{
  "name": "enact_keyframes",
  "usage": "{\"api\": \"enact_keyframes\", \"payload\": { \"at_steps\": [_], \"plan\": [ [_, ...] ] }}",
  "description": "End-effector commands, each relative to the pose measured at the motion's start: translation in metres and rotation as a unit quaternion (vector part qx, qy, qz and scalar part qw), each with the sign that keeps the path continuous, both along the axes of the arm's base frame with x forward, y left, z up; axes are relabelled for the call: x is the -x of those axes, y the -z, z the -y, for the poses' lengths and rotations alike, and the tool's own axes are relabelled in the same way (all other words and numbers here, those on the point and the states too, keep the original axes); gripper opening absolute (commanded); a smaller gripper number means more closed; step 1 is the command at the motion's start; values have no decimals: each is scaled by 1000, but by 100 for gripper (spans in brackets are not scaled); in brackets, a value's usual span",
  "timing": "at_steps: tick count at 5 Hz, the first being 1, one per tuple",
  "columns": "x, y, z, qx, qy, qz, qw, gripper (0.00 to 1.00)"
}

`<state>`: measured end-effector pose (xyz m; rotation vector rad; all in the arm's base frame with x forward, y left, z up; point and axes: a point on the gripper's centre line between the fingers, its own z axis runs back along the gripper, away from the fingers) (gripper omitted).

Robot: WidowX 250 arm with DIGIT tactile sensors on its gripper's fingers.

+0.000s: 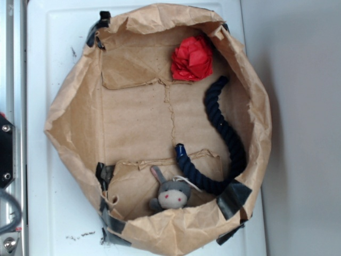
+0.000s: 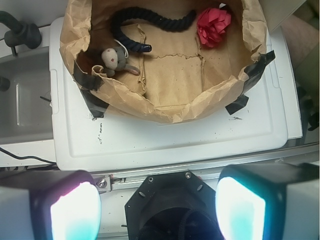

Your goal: Grab the red paper.

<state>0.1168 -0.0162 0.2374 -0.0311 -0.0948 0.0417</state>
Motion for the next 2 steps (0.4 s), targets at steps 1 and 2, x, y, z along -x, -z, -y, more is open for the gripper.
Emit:
{"api": "enact_keyframes", "payload": {
  "at_steps": [1,2],
  "plan": [
    [0,0,0,0,0,0,1000,100],
    [-48,-5,-8,-46,19,34,998,100]
  ]
}}
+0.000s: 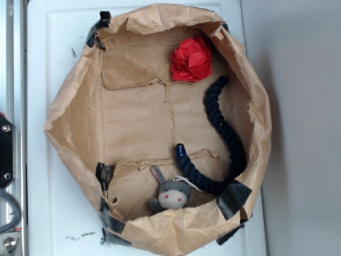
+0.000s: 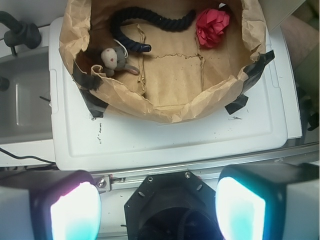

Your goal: Grab the red paper.

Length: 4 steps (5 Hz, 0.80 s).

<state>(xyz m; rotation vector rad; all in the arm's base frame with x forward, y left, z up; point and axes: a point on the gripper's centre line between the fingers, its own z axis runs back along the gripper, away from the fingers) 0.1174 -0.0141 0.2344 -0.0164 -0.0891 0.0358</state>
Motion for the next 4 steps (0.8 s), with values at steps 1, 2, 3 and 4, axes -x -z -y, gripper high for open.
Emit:
{"api": "enact_keyframes", "payload": {
  "at_steps": [1,2,3,4],
  "plan": [
    [-97,-33,-10,1,40,61,997,100],
    [-97,-33,-10,1,40,61,997,100],
    [-97,-33,-10,1,40,61,997,100],
    [-129,14,-45,7,-45,128,991,100]
  ]
}}
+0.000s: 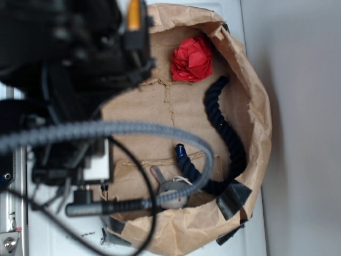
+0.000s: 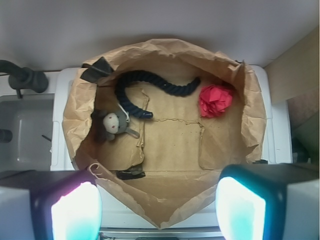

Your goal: Grab the red paper.

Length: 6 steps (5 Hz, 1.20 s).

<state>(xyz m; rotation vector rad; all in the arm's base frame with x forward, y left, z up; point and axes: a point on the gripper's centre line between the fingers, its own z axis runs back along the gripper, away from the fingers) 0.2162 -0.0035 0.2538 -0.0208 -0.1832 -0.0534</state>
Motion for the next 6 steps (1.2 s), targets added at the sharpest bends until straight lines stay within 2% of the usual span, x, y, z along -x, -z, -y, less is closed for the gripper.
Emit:
{"api": "enact_keyframes", "payload": {
  "at_steps": [1,2,4,5,6],
  "plan": [
    [-57,86,-45,32,-148,63,986,100],
    [-63,126,-48,-2,-199,83,977,100],
    [-63,126,-48,-2,-199,83,977,100],
    [-76,148,-53,-9,-243,136,960,100],
    [-95,163,-59,-3,-263,182,947,100]
  ]
}}
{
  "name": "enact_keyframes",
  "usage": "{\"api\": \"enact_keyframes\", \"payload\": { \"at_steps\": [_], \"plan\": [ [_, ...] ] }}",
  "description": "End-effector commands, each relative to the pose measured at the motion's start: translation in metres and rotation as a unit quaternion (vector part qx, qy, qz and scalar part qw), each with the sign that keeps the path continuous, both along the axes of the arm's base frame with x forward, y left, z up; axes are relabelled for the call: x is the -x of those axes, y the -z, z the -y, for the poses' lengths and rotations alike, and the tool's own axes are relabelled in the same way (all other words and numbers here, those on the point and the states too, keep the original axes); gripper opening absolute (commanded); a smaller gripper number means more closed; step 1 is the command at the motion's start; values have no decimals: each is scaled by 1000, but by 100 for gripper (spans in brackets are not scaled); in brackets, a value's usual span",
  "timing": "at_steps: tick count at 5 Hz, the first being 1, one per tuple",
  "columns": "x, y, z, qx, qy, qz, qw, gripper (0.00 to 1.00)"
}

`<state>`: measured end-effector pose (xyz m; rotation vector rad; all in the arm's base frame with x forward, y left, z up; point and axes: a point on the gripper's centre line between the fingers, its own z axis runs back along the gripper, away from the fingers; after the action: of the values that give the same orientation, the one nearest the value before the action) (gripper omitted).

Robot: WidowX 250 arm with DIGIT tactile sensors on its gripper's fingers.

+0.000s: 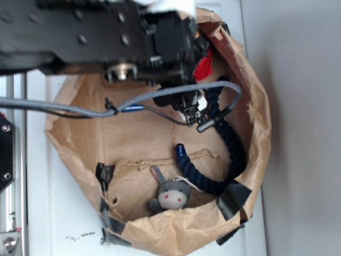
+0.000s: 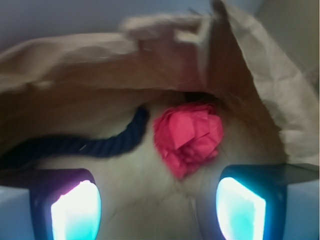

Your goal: Grab the red paper.

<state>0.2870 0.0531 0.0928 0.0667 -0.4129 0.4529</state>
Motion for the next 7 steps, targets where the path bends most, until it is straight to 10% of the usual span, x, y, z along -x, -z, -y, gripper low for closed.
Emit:
{"api": "enact_keyframes", "payload": {
  "at_steps": [1,4,7],
  "plan": [
    [-33,20,-2,-10,-23,50,998,100],
    [-43,30,-15,-14,-24,12,1000,100],
    [-9,2,-12,10,-7,38,999,100]
  ]
}}
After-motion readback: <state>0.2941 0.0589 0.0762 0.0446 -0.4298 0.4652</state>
